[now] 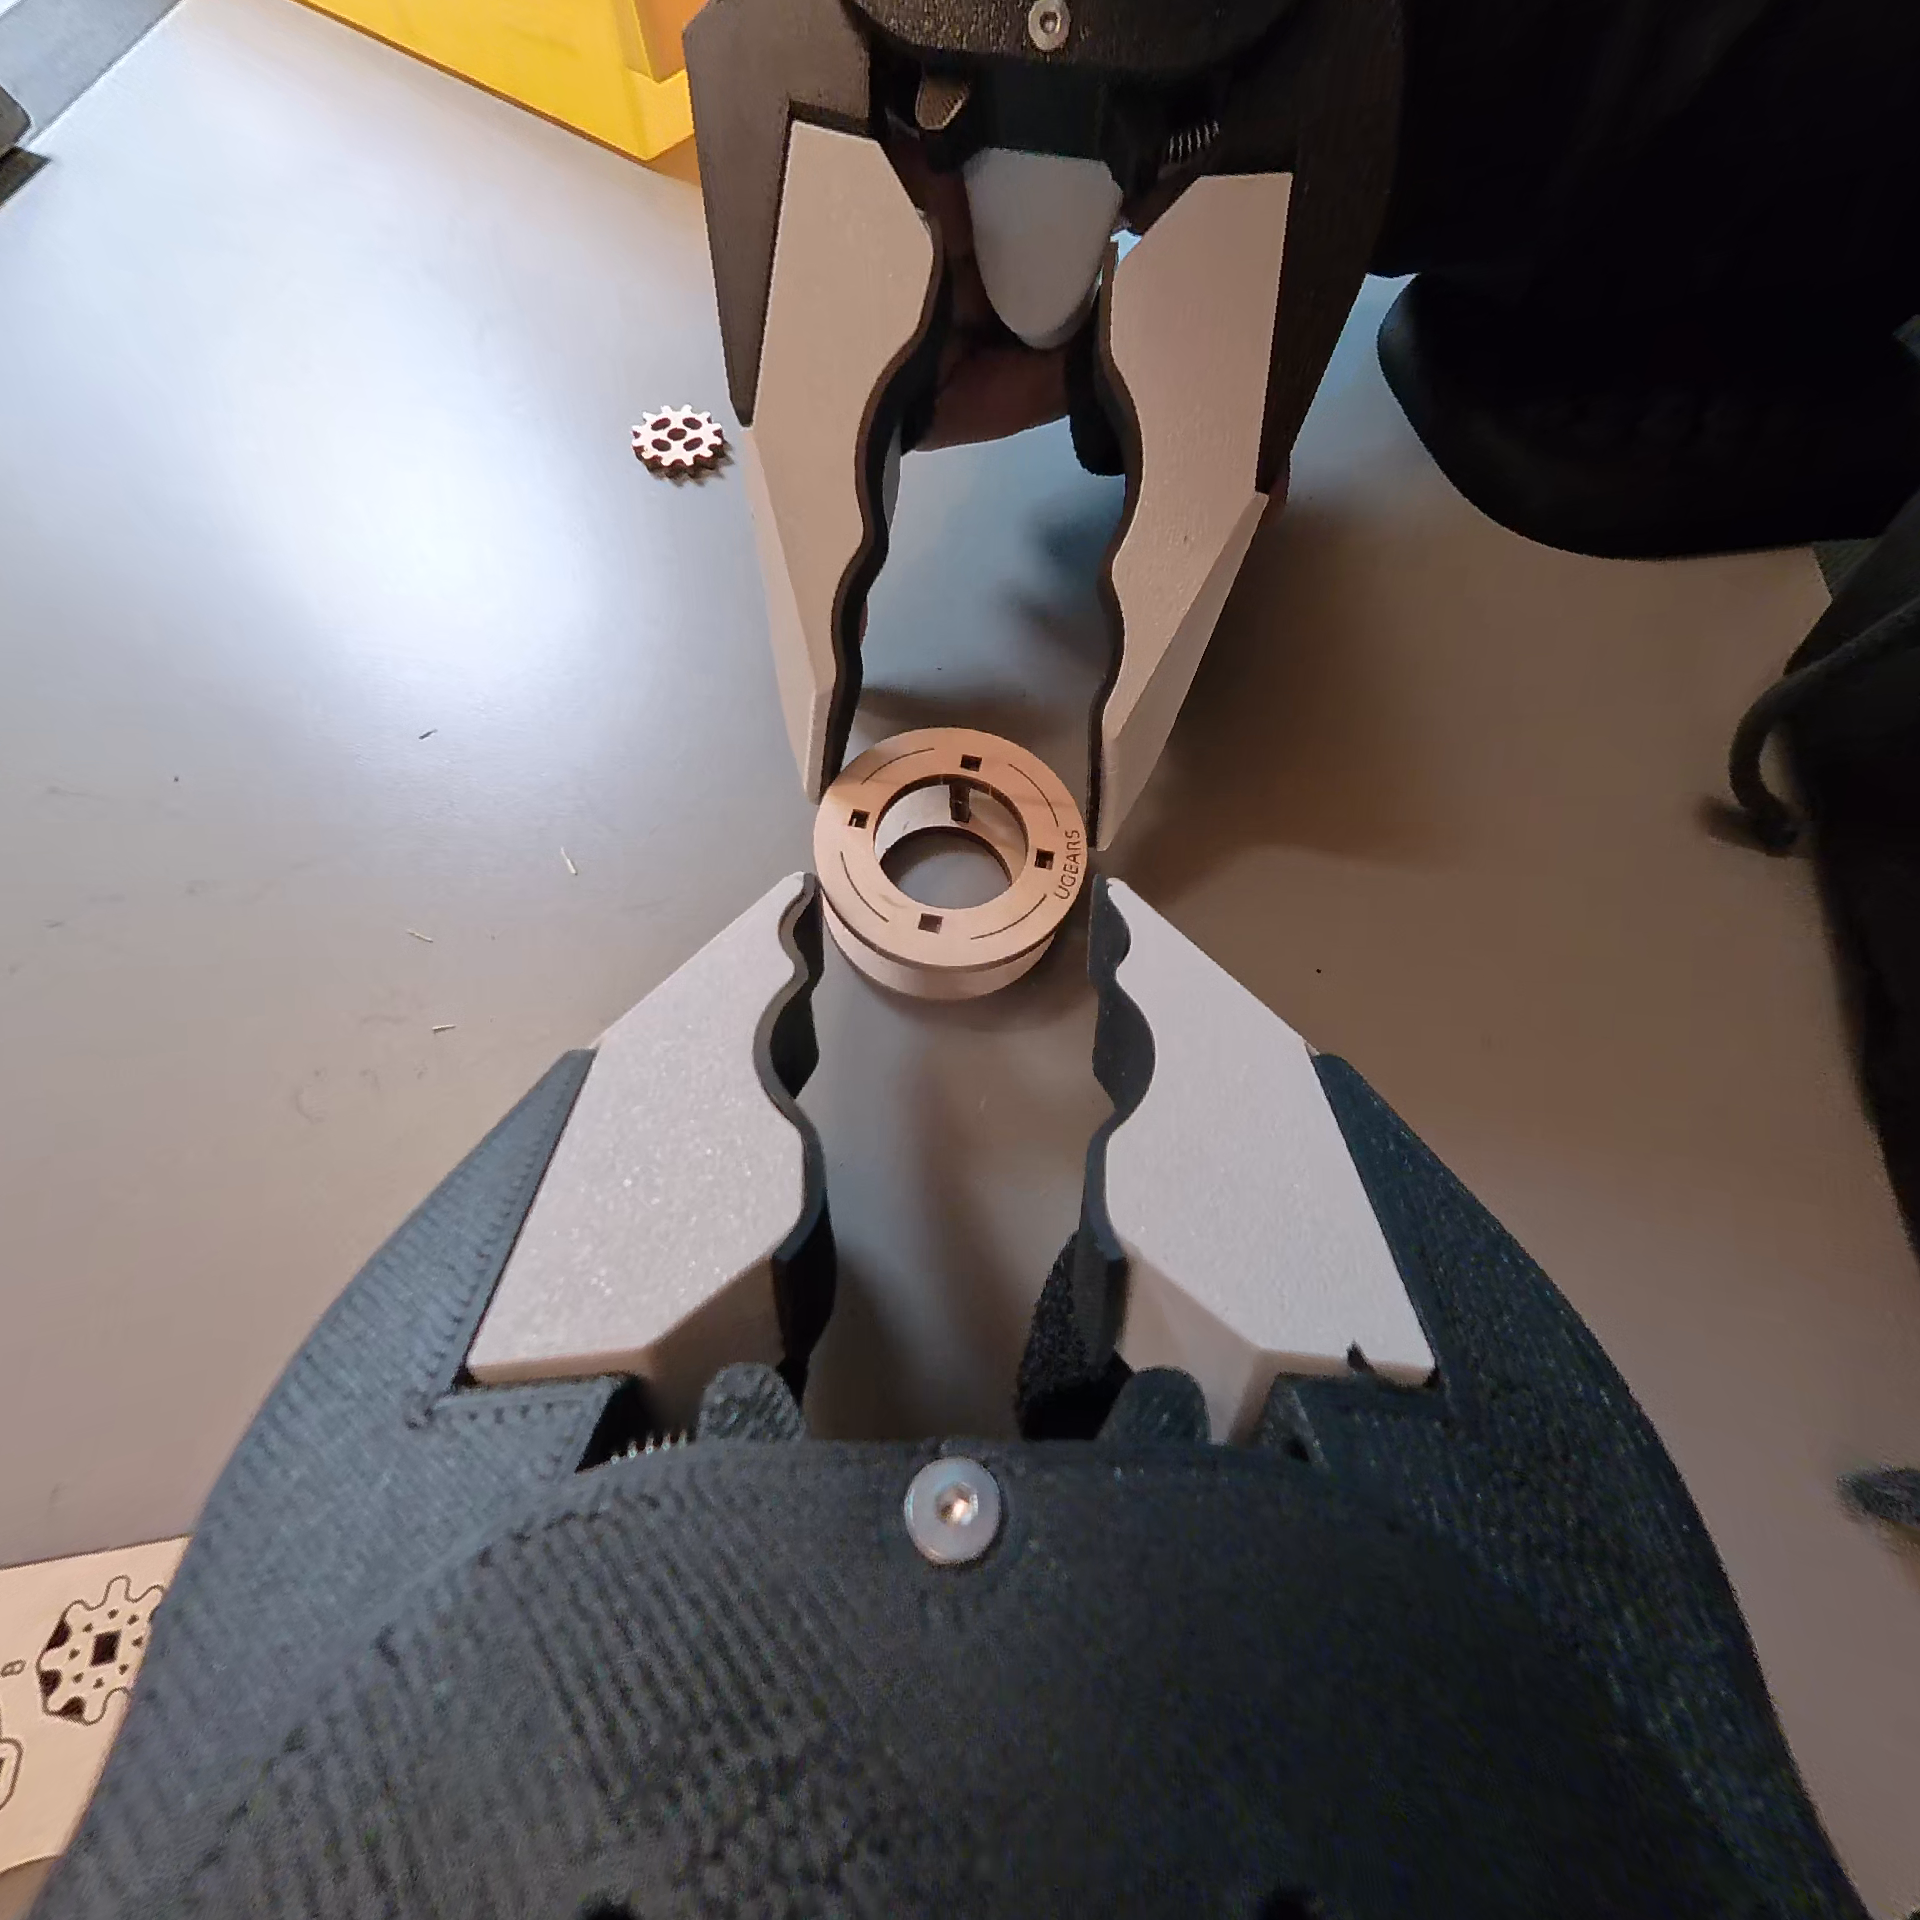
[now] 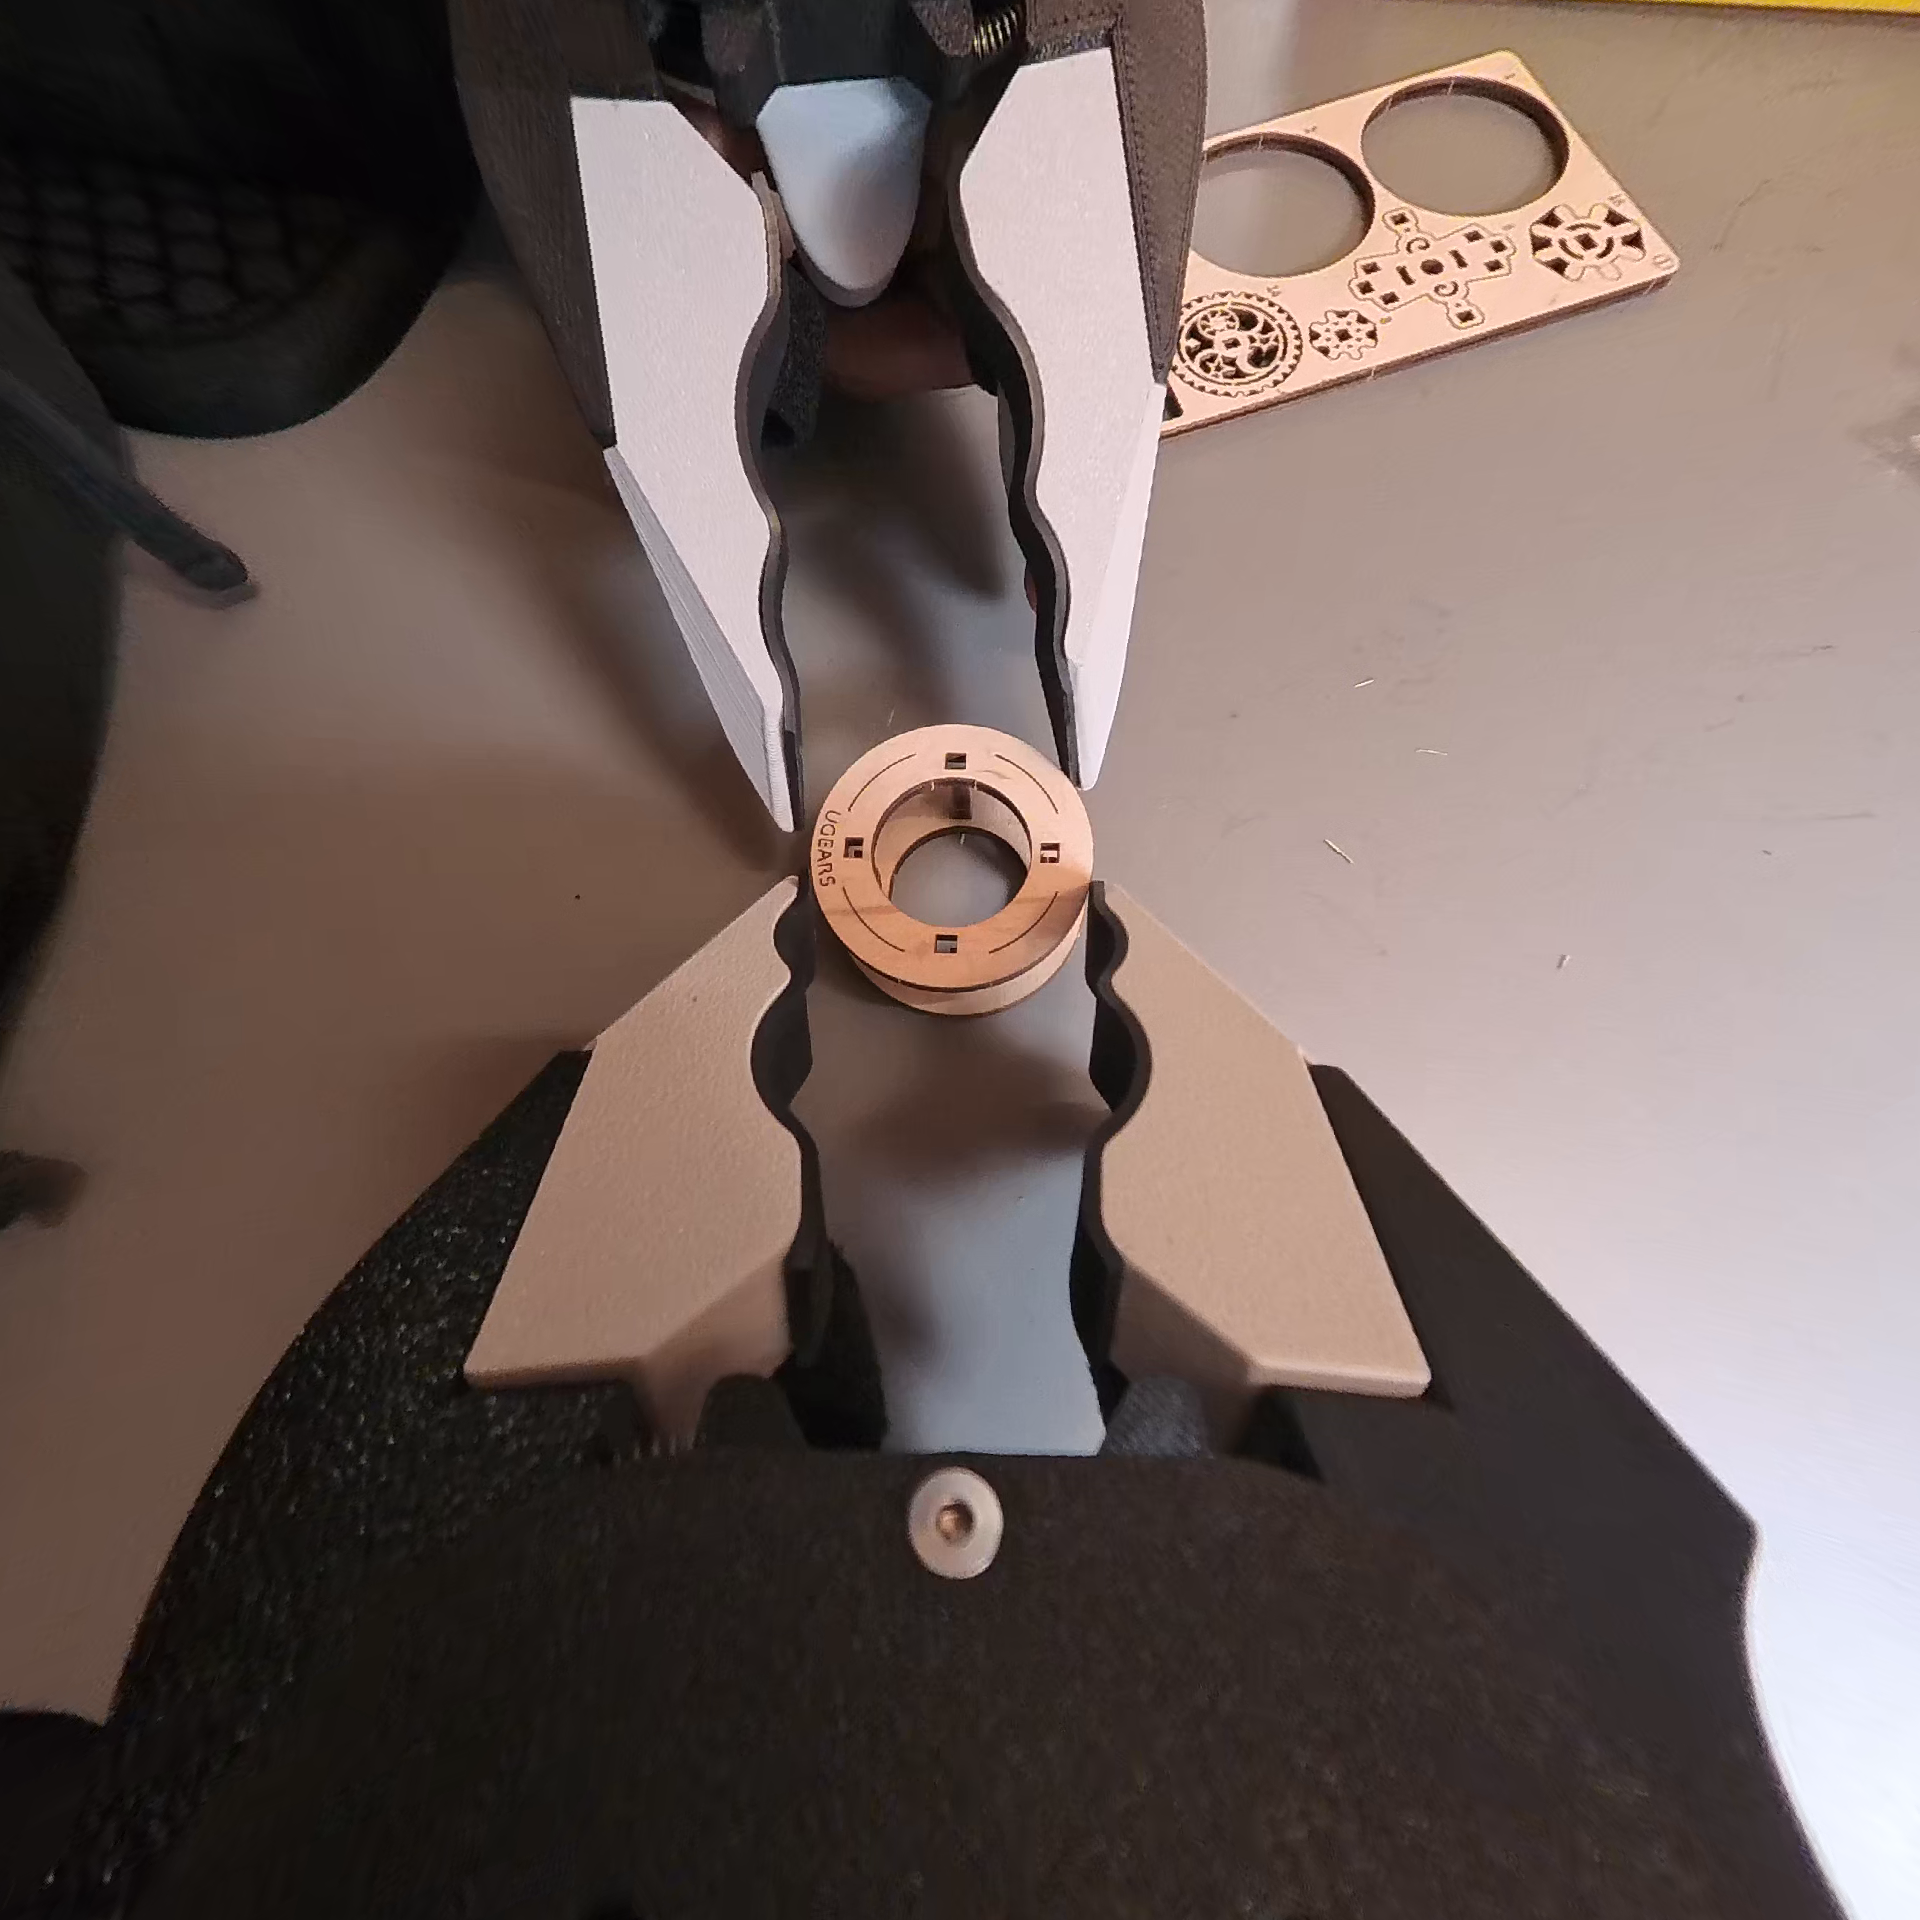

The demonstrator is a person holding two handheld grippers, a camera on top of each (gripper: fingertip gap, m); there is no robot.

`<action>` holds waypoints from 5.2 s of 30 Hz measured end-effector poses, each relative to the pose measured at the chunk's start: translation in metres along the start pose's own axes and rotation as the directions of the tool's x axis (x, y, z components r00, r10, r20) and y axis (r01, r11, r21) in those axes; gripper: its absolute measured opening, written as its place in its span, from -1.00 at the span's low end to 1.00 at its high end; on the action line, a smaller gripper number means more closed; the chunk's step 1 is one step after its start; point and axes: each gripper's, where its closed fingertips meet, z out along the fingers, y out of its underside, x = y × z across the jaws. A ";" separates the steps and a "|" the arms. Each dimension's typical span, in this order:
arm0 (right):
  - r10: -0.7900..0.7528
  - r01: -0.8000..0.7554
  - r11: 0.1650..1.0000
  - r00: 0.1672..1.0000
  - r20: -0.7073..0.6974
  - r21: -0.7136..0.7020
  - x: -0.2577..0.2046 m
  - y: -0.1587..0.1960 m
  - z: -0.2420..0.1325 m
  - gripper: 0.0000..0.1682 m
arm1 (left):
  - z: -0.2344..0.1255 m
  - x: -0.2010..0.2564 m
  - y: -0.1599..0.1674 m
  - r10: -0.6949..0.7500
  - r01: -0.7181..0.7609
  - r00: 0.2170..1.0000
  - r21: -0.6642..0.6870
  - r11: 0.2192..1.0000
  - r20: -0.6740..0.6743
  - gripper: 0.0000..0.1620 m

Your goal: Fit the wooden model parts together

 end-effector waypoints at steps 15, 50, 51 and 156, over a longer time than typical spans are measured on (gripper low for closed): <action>-0.014 0.014 1.000 1.000 -0.016 0.000 -0.001 -0.001 -0.003 -0.42 | 0.001 0.002 0.000 0.001 -0.001 1.000 0.000 1.000 -0.005 -0.37; -0.004 0.004 1.000 1.000 -0.011 0.005 -0.002 -0.001 -0.005 -0.40 | -0.003 -0.007 -0.009 -0.036 0.035 0.999 0.065 0.997 0.013 -0.39; -0.007 0.007 1.000 1.000 -0.011 0.010 -0.002 -0.002 -0.006 -0.39 | -0.005 -0.006 -0.008 -0.029 0.028 1.000 0.058 0.998 0.008 -0.39; 0.031 -0.034 0.999 0.993 -0.113 -0.027 0.020 0.006 0.000 -0.89 | 0.008 0.001 -0.004 0.052 -0.052 0.997 -0.001 0.999 0.051 -0.30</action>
